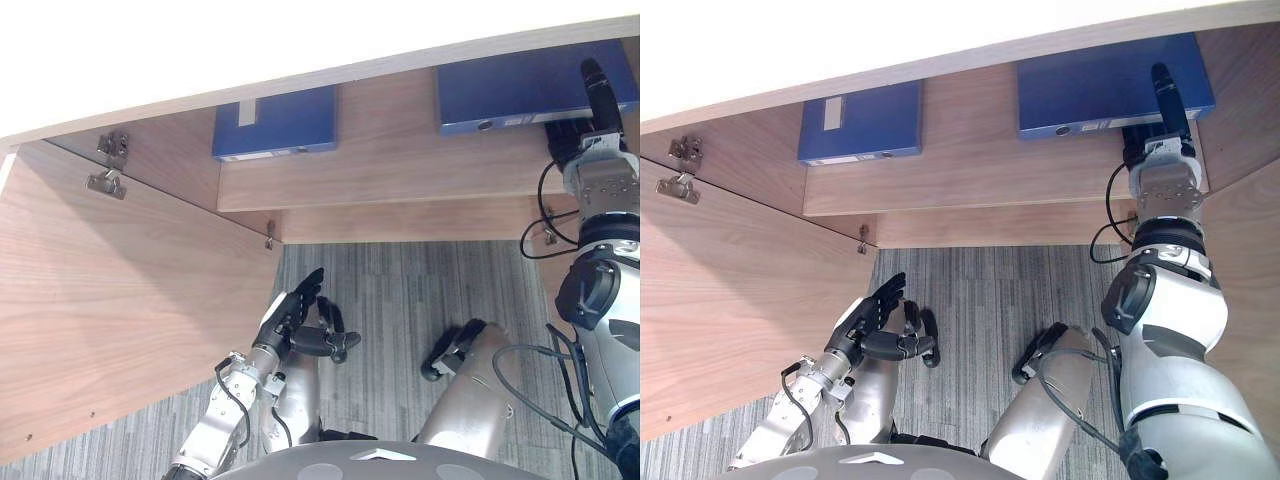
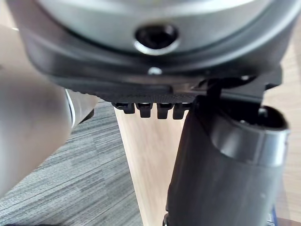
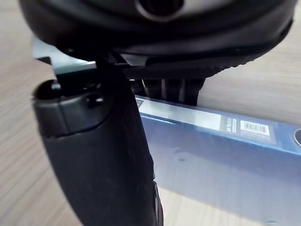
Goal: Walk over to the cabinet, pick up the folder, carry it to the office cabinet, place the folder inside the office cabinet, then close the office cabinet door
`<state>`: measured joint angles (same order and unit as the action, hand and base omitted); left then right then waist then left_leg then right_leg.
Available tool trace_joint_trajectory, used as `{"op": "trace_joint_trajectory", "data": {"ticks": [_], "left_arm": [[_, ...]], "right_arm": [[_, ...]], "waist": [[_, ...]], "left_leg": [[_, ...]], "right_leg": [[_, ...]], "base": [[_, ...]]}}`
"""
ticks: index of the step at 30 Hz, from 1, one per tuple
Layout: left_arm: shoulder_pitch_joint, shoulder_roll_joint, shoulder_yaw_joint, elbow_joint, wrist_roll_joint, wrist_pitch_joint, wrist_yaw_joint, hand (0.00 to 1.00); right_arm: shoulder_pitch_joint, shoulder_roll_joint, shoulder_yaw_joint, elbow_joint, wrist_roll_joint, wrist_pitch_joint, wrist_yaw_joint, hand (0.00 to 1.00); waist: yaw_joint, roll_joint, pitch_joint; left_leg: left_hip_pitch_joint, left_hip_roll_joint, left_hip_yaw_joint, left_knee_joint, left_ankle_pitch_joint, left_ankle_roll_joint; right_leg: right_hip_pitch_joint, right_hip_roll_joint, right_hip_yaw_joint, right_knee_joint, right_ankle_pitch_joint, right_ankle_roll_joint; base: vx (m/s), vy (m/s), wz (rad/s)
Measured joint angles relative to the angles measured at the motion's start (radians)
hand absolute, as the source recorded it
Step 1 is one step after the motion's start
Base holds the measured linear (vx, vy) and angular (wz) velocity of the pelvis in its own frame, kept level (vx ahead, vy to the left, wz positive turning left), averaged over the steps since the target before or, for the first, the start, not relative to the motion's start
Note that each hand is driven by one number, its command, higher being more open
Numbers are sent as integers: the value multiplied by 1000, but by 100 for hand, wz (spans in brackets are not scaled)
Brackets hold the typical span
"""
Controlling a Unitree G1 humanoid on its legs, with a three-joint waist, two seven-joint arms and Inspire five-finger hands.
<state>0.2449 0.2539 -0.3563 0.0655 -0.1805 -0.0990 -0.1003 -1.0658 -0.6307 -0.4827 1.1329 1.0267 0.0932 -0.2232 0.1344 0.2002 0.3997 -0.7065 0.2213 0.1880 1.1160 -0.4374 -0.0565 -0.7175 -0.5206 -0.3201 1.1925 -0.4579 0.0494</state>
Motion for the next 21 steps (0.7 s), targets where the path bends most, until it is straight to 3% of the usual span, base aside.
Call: {"op": "trace_joint_trajectory", "data": {"ticks": [8,21], "left_arm": [[1,0,-1,0,10,14,-2,100],[0,0,-1,0,31,15,-5,100]], "right_arm": [[86,22,-19,1,0,0,22,100],[175,85,-46,1,-29,-21,61,100]], "waist": [[2,-34,-32],[0,-60,-63]], "left_leg": [[3,0,0,-2,0,1],[18,1,0,-12,4,-1]], "right_leg": [[4,0,-2,-2,0,-1],[21,5,-6,-10,1,-3]], "base": [[0,0,0],[0,0,0]]}}
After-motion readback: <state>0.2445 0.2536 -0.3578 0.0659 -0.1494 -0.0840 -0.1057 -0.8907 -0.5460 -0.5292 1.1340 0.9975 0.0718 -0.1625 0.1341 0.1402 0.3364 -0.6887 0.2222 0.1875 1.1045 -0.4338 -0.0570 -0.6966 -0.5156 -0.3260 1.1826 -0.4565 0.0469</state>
